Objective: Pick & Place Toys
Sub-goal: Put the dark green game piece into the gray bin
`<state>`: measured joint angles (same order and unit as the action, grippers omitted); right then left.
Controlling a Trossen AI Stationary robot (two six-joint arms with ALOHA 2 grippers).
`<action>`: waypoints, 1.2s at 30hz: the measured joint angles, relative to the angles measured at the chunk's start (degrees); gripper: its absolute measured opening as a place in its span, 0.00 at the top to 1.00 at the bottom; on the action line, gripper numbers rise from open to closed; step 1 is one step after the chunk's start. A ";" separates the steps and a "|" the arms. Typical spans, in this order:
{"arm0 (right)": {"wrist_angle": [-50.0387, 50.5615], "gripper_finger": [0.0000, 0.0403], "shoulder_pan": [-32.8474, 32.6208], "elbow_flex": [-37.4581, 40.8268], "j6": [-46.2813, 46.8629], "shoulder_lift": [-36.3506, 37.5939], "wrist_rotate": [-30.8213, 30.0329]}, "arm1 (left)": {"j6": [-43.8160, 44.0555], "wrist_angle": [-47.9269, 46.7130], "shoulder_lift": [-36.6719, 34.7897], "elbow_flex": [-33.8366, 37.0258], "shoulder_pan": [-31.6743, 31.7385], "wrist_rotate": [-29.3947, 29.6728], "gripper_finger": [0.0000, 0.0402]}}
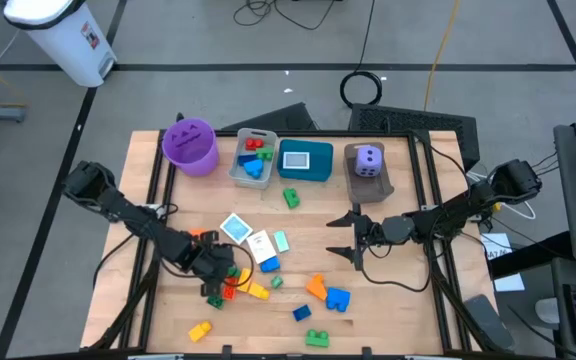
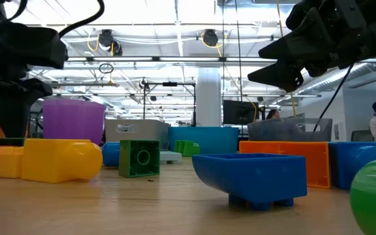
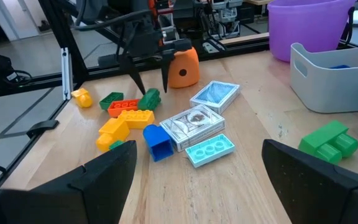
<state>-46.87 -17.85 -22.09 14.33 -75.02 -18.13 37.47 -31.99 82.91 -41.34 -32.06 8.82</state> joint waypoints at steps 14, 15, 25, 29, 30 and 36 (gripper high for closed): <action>0.02 0.16 0.00 0.00 -0.01 0.00 0.00 | -2.67 2.08 0.00 0.00 0.66 -1.34 0.73; 0.02 0.16 0.00 0.00 0.00 0.00 0.02 | -2.68 2.14 0.00 0.00 0.66 -1.62 0.75; 0.00 0.16 0.00 0.00 -0.01 0.00 0.01 | -4.52 0.90 -0.09 -1.38 0.98 -2.01 0.78; -0.02 0.16 0.00 0.00 0.00 0.00 0.01 | -6.73 -4.65 -0.09 -5.15 2.20 -1.95 0.78; 0.00 0.16 0.00 0.00 0.00 0.00 0.02 | -7.42 -6.82 -0.09 -6.31 2.67 -1.90 0.78; -0.02 0.16 0.02 0.00 -0.02 0.00 0.02 | -12.39 -17.17 -0.09 -13.83 5.53 2.36 0.79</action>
<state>-46.89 -17.83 -22.09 14.31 -75.02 -18.11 25.08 -49.16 82.83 -55.17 -26.54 11.18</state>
